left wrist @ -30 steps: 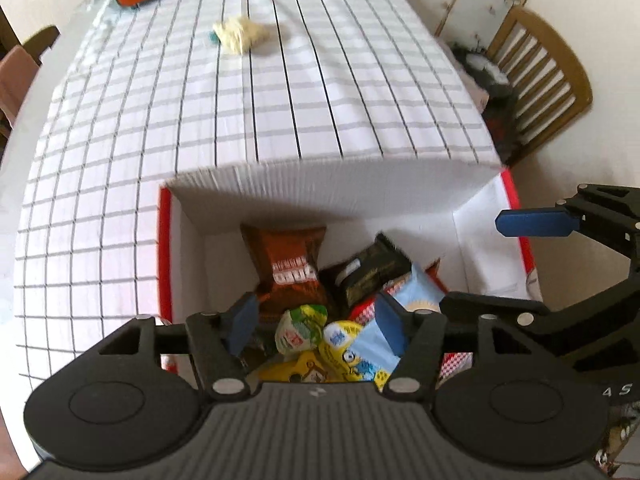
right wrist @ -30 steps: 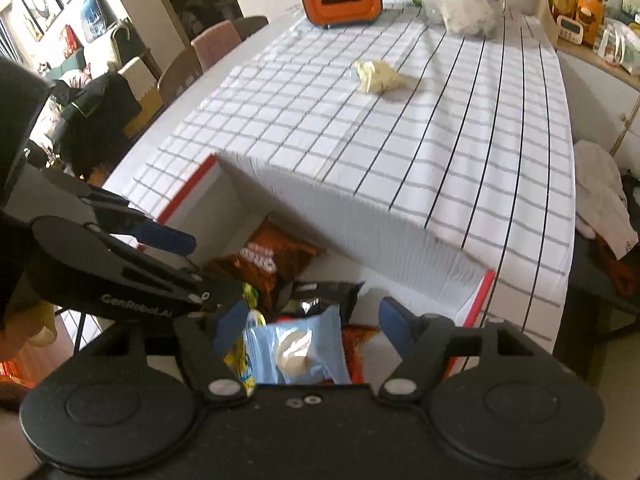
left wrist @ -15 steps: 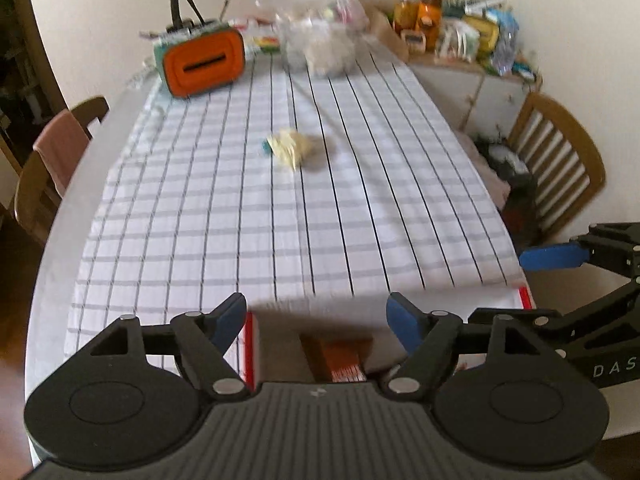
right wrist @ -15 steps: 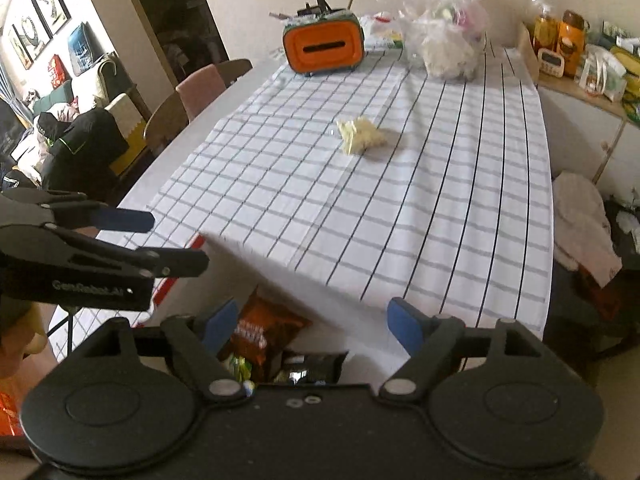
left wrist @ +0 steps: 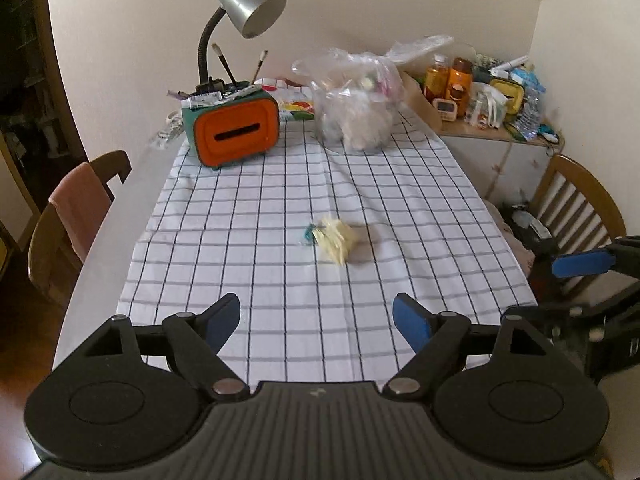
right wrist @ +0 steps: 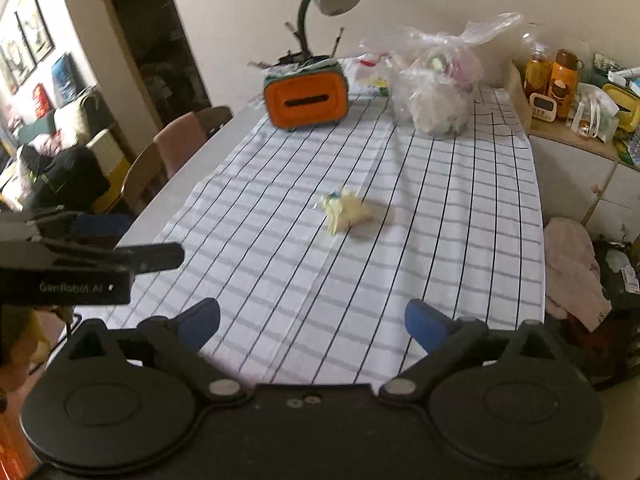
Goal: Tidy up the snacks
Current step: 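Move both tools back toward the cream bag and teal candy, then grasp the teal candy with left tool while right tool grasps cream bag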
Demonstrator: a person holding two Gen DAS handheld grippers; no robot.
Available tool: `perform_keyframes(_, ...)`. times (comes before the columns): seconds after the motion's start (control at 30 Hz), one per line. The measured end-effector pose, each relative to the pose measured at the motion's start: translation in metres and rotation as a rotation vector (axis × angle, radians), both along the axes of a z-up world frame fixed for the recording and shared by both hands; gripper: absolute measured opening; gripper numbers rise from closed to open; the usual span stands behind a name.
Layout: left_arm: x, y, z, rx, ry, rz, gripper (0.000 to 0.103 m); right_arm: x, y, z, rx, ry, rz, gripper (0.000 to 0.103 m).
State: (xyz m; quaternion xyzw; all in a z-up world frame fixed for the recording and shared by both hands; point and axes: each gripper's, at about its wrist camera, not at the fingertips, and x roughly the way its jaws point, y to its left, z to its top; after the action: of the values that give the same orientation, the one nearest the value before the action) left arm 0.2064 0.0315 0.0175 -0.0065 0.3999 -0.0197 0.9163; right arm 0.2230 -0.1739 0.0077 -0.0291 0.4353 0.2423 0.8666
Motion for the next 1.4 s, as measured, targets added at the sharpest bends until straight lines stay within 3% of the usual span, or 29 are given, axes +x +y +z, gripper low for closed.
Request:
perform_keyframes(0.23,0.053,0.023,-0.023,0.004,0.008,-0.006,0.084,0.07,0.019,-0.015,0.029,0.051,-0.118,0.1)
perform_keyframes(0.73,0.143,0.059,-0.099,0.035,0.045,-0.14,0.084,0.183,0.059,-0.094,0.032,0.214,-0.337,0.099)
perform_keyframes(1.03,0.171,0.065,-0.133,0.055,0.06,-0.161,0.084,0.225,0.076,-0.144,0.014,0.277,-0.43,0.095)
perform_keyframes(1.33,0.188,0.065,-0.157,0.063,0.09,-0.185,0.084,0.243,0.092,-0.179,-0.023,0.304,-0.445,0.091)
perform_keyframes(1.4,0.192,0.063,-0.16,0.069,0.095,-0.197,0.084,0.245,0.094,-0.184,-0.03,0.314,-0.455,0.084)
